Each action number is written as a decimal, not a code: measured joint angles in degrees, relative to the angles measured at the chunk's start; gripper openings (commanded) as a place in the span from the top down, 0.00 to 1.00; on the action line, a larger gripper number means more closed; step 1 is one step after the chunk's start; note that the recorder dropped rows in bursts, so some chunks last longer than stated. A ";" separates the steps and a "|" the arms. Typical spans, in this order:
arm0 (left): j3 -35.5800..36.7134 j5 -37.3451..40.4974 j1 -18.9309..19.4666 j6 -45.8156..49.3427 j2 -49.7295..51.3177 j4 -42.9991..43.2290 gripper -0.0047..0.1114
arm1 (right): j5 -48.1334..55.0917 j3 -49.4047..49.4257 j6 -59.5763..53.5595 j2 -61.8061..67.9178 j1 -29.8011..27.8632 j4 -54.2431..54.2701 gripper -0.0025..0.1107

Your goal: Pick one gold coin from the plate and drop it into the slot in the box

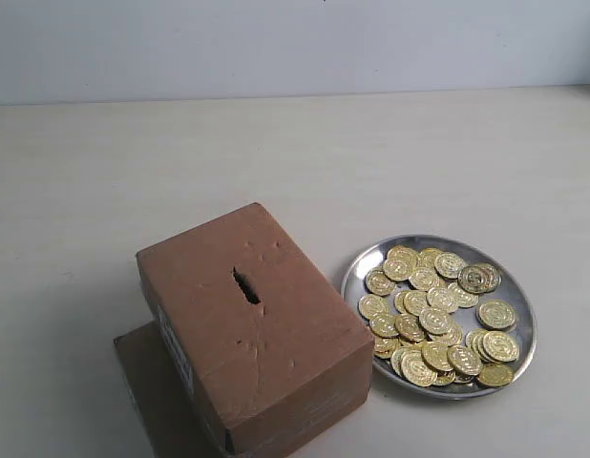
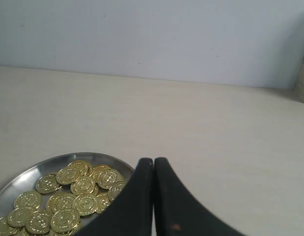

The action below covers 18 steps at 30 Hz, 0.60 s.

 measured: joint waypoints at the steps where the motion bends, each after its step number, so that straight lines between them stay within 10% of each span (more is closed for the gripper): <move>1: 0.00 0.00 0.00 0.00 0.00 0.00 0.96 | -0.10 0.00 0.00 0.00 0.00 0.00 0.98; 18: 0.22 -3.58 0.00 -1.42 0.00 0.21 0.96 | -4.89 0.00 -1.24 0.00 0.00 -0.03 0.98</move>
